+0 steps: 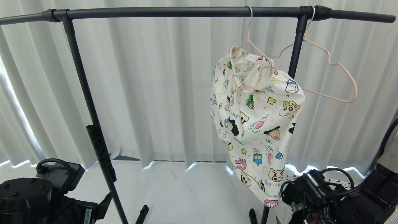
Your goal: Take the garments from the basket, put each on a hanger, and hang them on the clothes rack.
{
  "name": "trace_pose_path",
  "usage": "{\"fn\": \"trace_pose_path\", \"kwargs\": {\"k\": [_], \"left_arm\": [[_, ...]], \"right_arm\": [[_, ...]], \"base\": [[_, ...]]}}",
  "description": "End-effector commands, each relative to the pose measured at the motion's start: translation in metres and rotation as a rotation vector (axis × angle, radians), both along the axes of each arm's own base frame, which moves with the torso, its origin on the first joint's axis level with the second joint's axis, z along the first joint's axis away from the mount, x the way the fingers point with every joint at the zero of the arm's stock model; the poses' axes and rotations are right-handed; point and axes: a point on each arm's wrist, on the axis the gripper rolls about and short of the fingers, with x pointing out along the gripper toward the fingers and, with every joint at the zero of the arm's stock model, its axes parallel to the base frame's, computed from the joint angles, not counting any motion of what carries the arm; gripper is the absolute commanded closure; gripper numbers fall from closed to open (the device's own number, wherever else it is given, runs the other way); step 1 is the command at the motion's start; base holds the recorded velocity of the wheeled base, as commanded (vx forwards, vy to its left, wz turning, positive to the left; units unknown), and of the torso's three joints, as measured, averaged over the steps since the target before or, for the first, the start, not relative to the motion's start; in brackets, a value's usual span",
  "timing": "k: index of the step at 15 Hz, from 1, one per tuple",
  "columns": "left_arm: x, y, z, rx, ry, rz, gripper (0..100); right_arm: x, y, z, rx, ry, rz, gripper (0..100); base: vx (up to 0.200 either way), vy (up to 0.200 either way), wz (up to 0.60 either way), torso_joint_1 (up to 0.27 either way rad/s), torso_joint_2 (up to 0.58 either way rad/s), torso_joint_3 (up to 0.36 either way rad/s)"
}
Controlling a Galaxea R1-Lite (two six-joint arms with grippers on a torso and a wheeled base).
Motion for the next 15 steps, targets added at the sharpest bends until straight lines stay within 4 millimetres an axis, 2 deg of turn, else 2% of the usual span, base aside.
{"fn": "trace_pose_path", "kwargs": {"k": [1, 6, 7, 12, 15], "left_arm": [[0.0, 0.0, 0.0, 0.0, -0.002, 0.0, 0], [0.0, 0.0, 0.0, 0.023, 0.003, -0.013, 0], [0.0, 0.0, 0.0, 0.023, 0.003, -0.013, 0], [0.0, 0.0, 0.001, 0.024, 0.001, -0.014, 0], [-0.001, 0.0, 0.001, 0.023, 0.0, -0.014, 0]], "right_arm": [[0.002, 0.0, -0.011, -0.02, 0.026, -0.008, 0], [0.009, -0.005, -0.022, -0.02, 0.036, -0.053, 0], [0.013, -0.009, -0.024, -0.015, 0.027, -0.072, 100], [0.014, -0.004, -0.017, 0.015, -0.022, -0.057, 100], [0.012, -0.004, 0.004, 0.047, -0.086, -0.047, 100]], "base": [[0.0, 0.0, 0.0, 0.0, 0.0, 0.0], [0.0, 0.0, 0.0, 0.0, 0.0, 0.0], [0.0, 0.0, 0.0, 0.0, 0.0, 0.0], [0.0, 0.0, 0.0, 0.0, 0.0, 0.0], [0.0, 0.0, 0.0, 0.0, 0.0, 0.0]]}}
